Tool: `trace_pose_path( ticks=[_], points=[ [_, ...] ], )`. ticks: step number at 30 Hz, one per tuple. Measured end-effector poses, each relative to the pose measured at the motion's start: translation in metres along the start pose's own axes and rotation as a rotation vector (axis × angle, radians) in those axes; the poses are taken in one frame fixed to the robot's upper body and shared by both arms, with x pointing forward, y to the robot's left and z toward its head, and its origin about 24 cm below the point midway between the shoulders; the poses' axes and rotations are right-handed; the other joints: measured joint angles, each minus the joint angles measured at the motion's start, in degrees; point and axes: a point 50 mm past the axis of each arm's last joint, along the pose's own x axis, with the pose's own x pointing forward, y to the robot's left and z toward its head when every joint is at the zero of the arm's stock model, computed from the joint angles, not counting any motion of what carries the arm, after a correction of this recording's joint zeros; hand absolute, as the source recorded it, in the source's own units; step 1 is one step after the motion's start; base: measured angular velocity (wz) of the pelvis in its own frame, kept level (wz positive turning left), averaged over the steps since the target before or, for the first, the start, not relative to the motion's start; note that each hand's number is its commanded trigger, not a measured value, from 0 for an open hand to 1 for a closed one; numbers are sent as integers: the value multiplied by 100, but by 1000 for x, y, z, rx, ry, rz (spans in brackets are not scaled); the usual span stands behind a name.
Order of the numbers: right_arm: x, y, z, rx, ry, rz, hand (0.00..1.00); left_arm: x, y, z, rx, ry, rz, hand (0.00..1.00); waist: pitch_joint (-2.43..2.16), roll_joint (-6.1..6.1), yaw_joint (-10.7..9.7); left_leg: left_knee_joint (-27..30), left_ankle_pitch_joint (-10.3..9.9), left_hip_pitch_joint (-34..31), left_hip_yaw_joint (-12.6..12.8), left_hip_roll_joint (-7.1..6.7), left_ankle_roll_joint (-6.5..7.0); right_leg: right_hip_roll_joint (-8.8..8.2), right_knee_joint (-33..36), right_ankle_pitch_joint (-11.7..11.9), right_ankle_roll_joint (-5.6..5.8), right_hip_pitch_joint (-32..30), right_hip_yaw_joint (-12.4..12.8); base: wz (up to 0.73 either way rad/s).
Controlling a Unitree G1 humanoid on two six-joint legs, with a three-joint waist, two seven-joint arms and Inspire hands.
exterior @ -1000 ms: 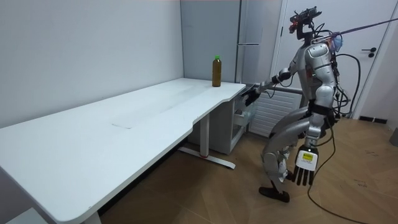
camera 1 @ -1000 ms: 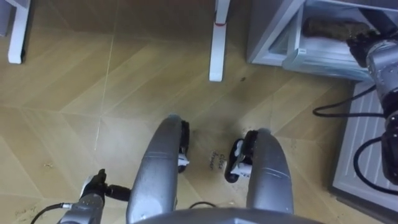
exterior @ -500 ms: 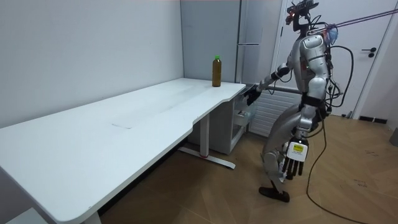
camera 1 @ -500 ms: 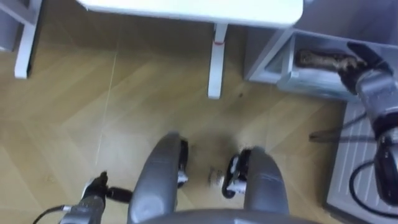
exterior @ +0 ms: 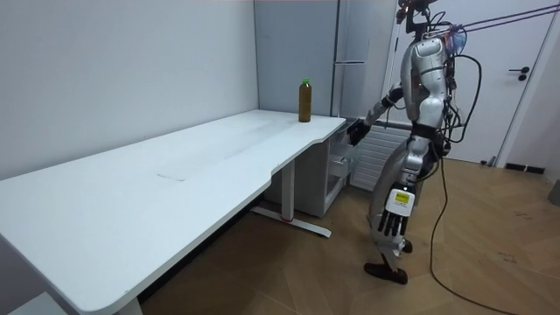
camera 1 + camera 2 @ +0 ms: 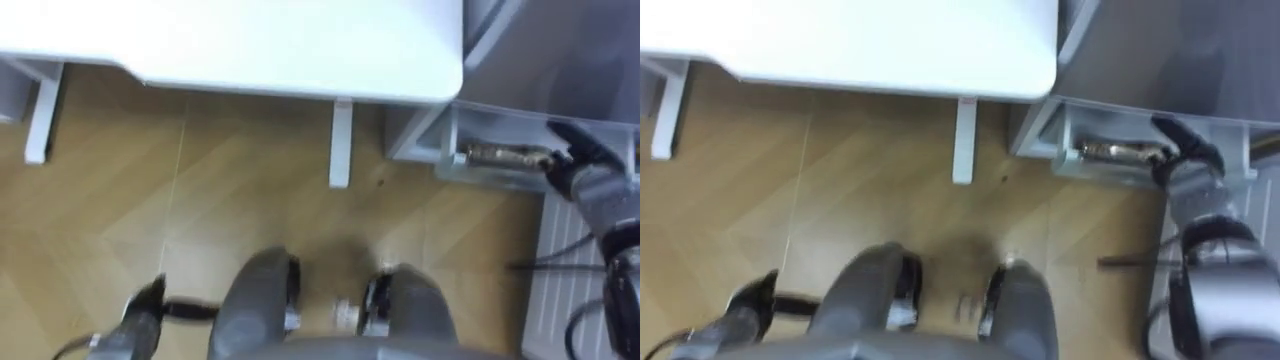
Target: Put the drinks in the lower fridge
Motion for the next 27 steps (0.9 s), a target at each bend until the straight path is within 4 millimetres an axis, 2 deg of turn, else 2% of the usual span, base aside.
trace_pose_path(
  ticks=[2, 4, 5, 7, 10, 12, 14, 17, 19, 22, 25, 27],
  points=[
    [-1, -17, -6, 6, 12, -14, 0, -1, 2, -8, -9, 20, 7, 0, -29, 16, -53, -117, 5, 259, -23, 22, -10, 33, -191, 22, 3, 303, -71, 2],
    [-3, -36, -13, 2, 29, -30, 0, -3, 4, -19, -14, 49, 8, 0, -90, 10, -58, -304, 10, 652, -6, 54, -21, 101, -445, 61, 15, 710, -79, -7],
    [-4, -39, -15, 1, 33, -29, 0, -4, 4, -20, -14, 51, 6, 0, -96, 11, -81, -356, 16, 742, -10, 62, -32, 125, -527, 79, 15, 812, -81, -6],
    [-8, -60, -33, 0, 78, -37, 0, -6, 4, -29, -32, 68, 9, 0, -186, -32, -96, -765, 103, 1191, -14, 77, -83, 198, -984, 212, 21, 1255, -131, 0],
    [-17, -85, -59, 23, 143, -45, 0, -11, 6, -49, -37, 112, 8, 0, -219, -22, -193, -1181, 172, 1765, -17, 138, -106, 321, -1590, 380, 38, 1921, -212, 2],
    [-24, -101, -73, 34, 175, -64, 0, -16, 9, -65, -57, 149, 20, 0, -220, 6, -200, -1360, 184, 2027, -16, 161, -125, 376, -1877, 466, 36, 2227, -239, -2],
    [-31, -115, -85, 29, 202, -81, 0, -21, 11, -79, -79, 187, 33, 0, -242, 15, -235, -1438, 183, 2140, -19, 174, -127, 412, -2028, 495, 47, 2379, -245, 0],
    [-38, -128, -94, 4, 233, -85, 0, -24, 13, -91, -93, 224, 46, 0, -210, 11, -239, -1478, 183, 2215, -15, 167, -129, 411, -2058, 501, 48, 2434, -243, 0],
    [-41, -135, -102, -11, 258, -83, 0, -26, 15, -95, -110, 233, 59, 0, -155, 38, -278, -1556, 183, 2344, -9, 159, -130, 412, -2139, 503, 53, 2569, -249, 0],
    [-44, -133, -109, -30, 280, -51, 0, -27, 11, -98, -132, 239, 58, 0, -124, 55, -323, -1665, 184, 2483, 15, 144, -131, 409, -2143, 503, 61, 2668, -217, -4],
    [-47, -133, -114, -66, 295, -11, 0, -26, 8, -95, -132, 230, 46, 0, -143, 71, -339, -1750, 199, 2535, 21, 138, -153, 410, -2155, 501, 64, 2677, -219, -3],
    [-51, -140, -119, -98, 318, -10, 0, -26, 8, -95, -122, 230, 43, 0, -139, 65, -346, -1785, 212, 2580, 9, 142, -172, 428, -2266, 503, 60, 2744, -241, 2]
  ],
)
